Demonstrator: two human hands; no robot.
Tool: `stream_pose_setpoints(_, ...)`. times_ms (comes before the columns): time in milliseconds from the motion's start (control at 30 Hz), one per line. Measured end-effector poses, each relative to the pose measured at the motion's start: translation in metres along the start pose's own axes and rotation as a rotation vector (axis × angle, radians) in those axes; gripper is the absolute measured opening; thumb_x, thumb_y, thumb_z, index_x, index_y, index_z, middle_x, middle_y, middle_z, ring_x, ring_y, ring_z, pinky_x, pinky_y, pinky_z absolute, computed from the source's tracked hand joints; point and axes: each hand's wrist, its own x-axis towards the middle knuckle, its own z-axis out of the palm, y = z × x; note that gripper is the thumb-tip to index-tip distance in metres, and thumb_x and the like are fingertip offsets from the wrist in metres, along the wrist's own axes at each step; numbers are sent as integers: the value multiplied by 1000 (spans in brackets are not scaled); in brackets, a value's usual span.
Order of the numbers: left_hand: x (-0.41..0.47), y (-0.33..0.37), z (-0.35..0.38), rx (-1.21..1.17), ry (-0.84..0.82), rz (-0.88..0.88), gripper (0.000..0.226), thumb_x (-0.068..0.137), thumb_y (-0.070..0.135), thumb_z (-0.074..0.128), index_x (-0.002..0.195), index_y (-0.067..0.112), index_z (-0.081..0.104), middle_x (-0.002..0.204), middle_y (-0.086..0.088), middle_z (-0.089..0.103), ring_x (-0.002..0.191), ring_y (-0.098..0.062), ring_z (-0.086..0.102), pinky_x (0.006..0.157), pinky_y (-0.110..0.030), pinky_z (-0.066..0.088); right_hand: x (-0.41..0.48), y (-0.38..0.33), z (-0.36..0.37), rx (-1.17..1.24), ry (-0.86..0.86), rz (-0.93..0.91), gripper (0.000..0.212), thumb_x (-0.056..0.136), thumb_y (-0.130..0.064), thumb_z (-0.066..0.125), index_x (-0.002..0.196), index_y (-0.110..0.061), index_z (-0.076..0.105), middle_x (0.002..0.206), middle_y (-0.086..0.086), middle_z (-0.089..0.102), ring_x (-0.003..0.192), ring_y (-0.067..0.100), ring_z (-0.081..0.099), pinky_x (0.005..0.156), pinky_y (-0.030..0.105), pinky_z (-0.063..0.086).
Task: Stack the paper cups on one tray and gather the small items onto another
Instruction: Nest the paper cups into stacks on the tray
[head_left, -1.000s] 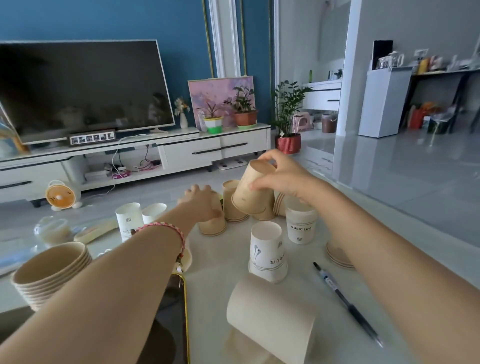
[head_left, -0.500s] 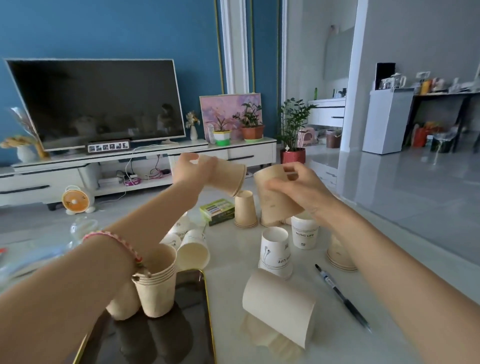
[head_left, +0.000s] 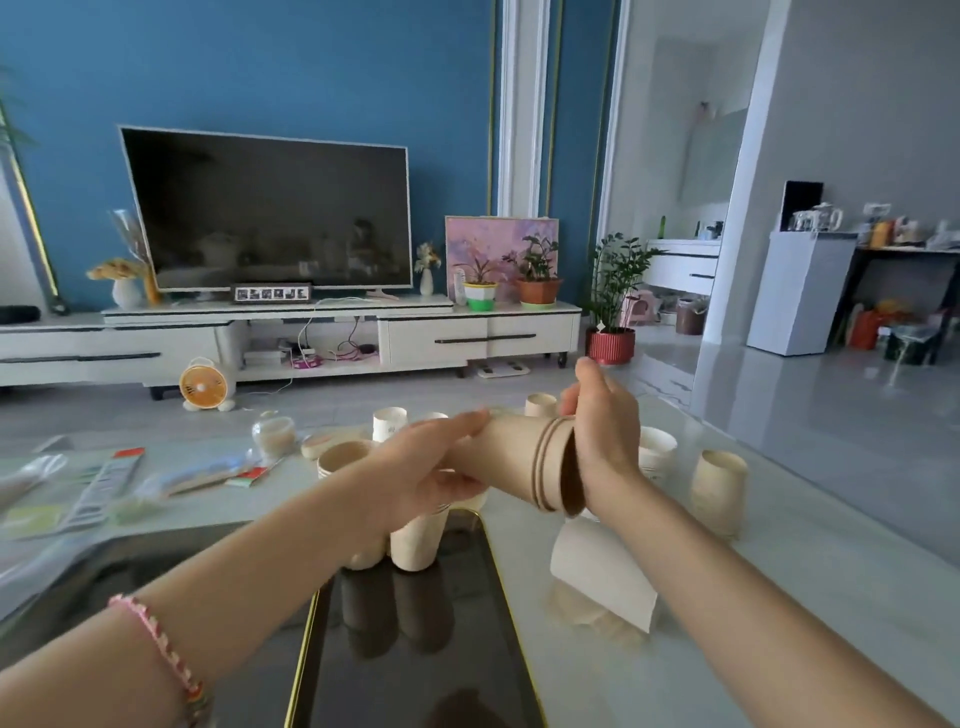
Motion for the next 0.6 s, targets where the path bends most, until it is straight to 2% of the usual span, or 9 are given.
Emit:
stream_pose_setpoints(133, -33, -27, -1, -253, -26, -98, 22, 89, 22, 59, 105, 8, 52, 114, -16, 55, 106, -33, 58, 79, -46, 55, -20, -9, 12, -106, -111, 85, 46, 97, -37, 33, 62, -15, 52, 73, 2, 60, 85, 26, 57, 80, 32, 39)
stream_pose_setpoints(200, -43, -35, -6, -396, 14, -126, 13, 93, 20, 52, 92, 8, 51, 105, -17, 54, 110, -35, 55, 91, -50, 49, -27, -10, 9, -186, -347, 88, 48, 95, -52, 34, 86, -15, 63, 99, 1, 61, 102, 20, 55, 91, 33, 38)
stream_pose_setpoints(267, -48, -41, -16, -498, 72, -135, 19, 96, 22, 47, 86, 6, 47, 106, -18, 51, 113, -38, 54, 93, -51, 47, -41, -10, 3, -220, -642, 71, 61, 82, -67, 42, 120, -21, 56, 122, -7, 55, 116, 11, 48, 98, 30, 36)
stream_pose_setpoints(300, -48, -43, -18, -534, 68, -137, 22, 97, 24, 45, 89, 3, 48, 110, -20, 50, 115, -39, 53, 92, -51, 47, -48, -8, 1, -247, -742, 42, 66, 74, -67, 50, 126, -25, 51, 127, -8, 52, 118, 10, 47, 99, 28, 37)
stream_pose_setpoints(400, -52, -49, -28, -583, -33, -188, 29, 98, 28, 40, 115, 4, 46, 123, -25, 49, 114, -41, 55, 77, -45, 55, -63, -1, 2, -381, -777, -143, 61, 74, -35, 75, 126, -23, 46, 122, -6, 48, 113, 9, 46, 87, 17, 39)
stream_pose_setpoints(467, -57, -50, -31, -359, -97, -213, 28, 98, 23, 42, 120, 5, 44, 121, -23, 53, 110, -40, 58, 77, -43, 57, -59, 5, 4, -449, -652, -212, 59, 76, -24, 74, 125, -18, 42, 119, -3, 44, 110, 12, 45, 81, 20, 36)
stream_pose_setpoints(500, -60, -50, -35, -95, -47, -165, 22, 97, 17, 45, 115, 5, 48, 111, -18, 57, 105, -37, 61, 81, -43, 56, -55, 9, 5, -484, -592, -210, 60, 75, -25, 74, 124, -17, 40, 119, -2, 42, 108, 13, 44, 82, 22, 34)
stream_pose_setpoints(567, -55, -52, -52, 529, 228, 167, 12, 90, 8, 47, 97, 12, 56, 93, -6, 59, 96, -30, 62, 85, -44, 54, -46, 18, 7, -615, -529, -206, 63, 74, -30, 74, 123, -18, 38, 118, 1, 37, 103, 14, 42, 82, 24, 33)
stream_pose_setpoints(600, -50, -53, -63, 803, 342, 399, 16, 88, 8, 45, 98, 14, 56, 98, -5, 59, 99, -27, 59, 87, -44, 51, -43, 23, 9, -667, -525, -198, 63, 73, -32, 74, 123, -19, 39, 117, 1, 36, 101, 14, 42, 82, 24, 34)
